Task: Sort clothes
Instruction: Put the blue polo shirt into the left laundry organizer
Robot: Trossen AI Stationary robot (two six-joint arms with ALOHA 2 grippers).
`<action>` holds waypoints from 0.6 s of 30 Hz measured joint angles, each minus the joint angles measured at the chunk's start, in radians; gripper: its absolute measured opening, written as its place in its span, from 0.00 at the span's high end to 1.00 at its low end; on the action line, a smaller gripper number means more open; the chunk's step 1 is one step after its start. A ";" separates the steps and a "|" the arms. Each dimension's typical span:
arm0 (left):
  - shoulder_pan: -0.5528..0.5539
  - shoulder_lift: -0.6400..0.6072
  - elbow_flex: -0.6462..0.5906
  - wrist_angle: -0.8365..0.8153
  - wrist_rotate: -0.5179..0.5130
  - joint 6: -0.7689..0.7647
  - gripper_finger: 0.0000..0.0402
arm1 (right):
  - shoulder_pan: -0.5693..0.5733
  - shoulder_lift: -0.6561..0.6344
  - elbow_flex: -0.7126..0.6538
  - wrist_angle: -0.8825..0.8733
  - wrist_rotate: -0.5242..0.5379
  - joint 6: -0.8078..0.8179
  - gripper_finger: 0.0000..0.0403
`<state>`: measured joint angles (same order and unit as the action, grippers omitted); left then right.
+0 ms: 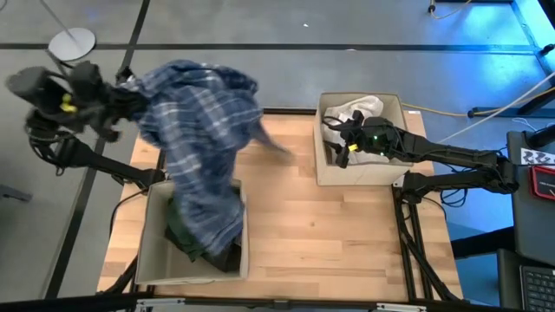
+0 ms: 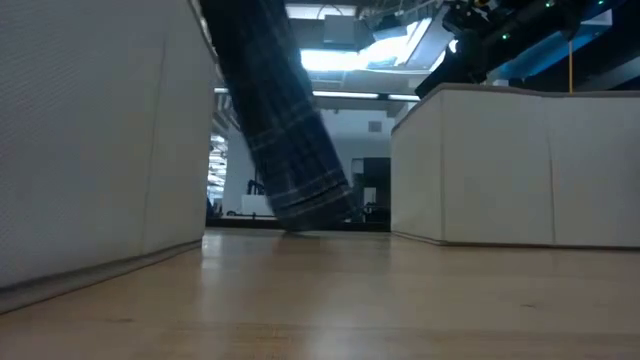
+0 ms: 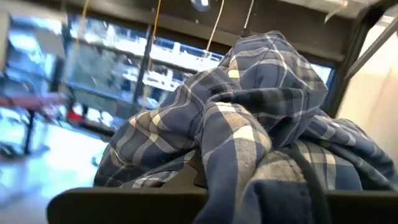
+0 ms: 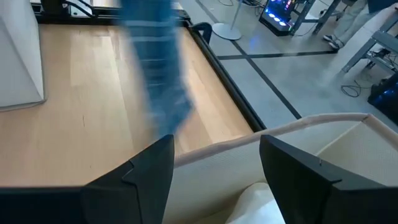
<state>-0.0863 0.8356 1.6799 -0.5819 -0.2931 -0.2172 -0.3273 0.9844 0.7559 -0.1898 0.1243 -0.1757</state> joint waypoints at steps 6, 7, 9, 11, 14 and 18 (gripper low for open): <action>-0.019 -0.023 0.117 -0.262 0.003 -0.172 0.94 | 0.000 0.003 0.000 0.002 0.046 0.021 0.41; -0.019 -0.022 0.131 -0.305 0.005 -0.189 0.94 | 0.000 0.006 0.000 0.002 0.050 0.026 0.41; -0.019 -0.021 0.141 -0.384 0.009 -0.225 0.94 | 0.000 0.015 0.000 0.003 0.057 0.039 0.41; -0.019 -0.020 0.142 -0.464 0.036 -0.269 0.94 | 0.000 0.027 0.000 0.002 0.067 0.045 0.41; -0.019 -0.005 0.142 -0.610 0.085 -0.333 0.94 | 0.000 0.051 0.000 0.003 0.078 0.054 0.41; -0.019 0.028 0.100 -0.770 0.119 -0.408 0.94 | 0.001 0.089 0.002 0.018 0.091 0.071 0.41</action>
<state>-0.1051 0.8641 1.7801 -1.3522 -0.1738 -0.6249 -0.3267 1.0733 0.7576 -0.1721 0.2152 -0.1049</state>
